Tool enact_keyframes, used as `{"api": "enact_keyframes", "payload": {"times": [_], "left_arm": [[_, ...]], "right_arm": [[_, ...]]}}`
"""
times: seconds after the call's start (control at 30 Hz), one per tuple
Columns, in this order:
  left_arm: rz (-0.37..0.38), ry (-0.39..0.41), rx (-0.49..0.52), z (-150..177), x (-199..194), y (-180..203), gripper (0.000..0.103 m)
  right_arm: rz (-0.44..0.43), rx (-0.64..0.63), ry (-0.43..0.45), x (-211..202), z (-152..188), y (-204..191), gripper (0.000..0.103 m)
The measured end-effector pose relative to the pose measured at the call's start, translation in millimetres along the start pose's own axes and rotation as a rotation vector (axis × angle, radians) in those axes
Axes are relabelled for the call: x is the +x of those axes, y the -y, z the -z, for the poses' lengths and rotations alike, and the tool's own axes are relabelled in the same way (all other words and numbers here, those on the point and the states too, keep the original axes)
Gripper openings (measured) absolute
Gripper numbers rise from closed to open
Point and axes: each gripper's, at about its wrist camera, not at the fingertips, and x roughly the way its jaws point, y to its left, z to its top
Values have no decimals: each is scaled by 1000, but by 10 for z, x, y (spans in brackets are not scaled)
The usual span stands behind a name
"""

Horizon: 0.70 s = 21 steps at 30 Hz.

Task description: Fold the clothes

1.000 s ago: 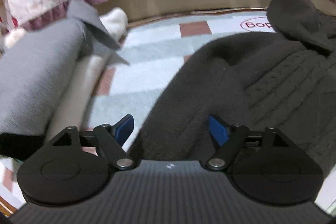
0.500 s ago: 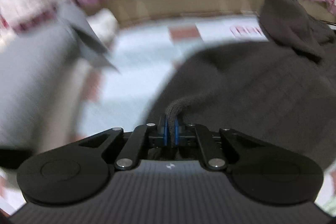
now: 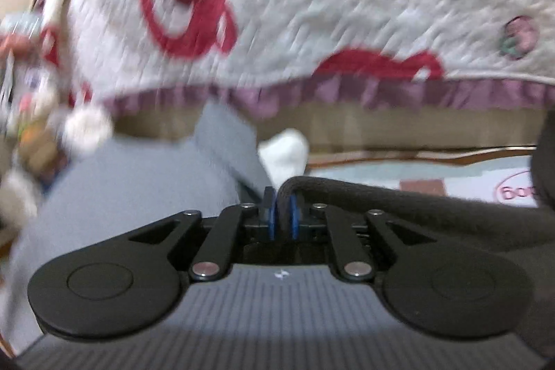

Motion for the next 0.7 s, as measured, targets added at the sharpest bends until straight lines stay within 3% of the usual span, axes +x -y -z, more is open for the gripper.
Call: {"api": "enact_keyframes", "payload": {"times": [0.03, 0.1, 0.13, 0.17, 0.33, 0.43, 0.57, 0.7], "left_arm": [[-23, -6, 8, 99, -47, 97, 17], [-51, 7, 65, 325, -235, 346, 48], [-41, 13, 96, 444, -342, 468, 52], [14, 10, 106, 585, -482, 595, 52], [491, -94, 166, 1102, -1013, 1094, 52], [657, -68, 299, 1320, -1340, 1407, 52], [745, -20, 446, 1539, -1601, 1658, 52], [723, -48, 497, 1664, -1604, 1766, 53]], "right_arm": [[4, -19, 11, -71, 40, -8, 66], [-26, -38, 23, -280, 172, 32, 66], [-34, -51, 22, -382, 277, 41, 66], [-42, -65, 20, -484, 381, 49, 66], [-27, -132, -66, -732, 968, 25, 67], [-14, -189, -118, -653, 1236, -35, 67], [-49, -137, -87, -547, 1366, -43, 70], [-171, 38, -10, -397, 1379, 7, 72]]}}
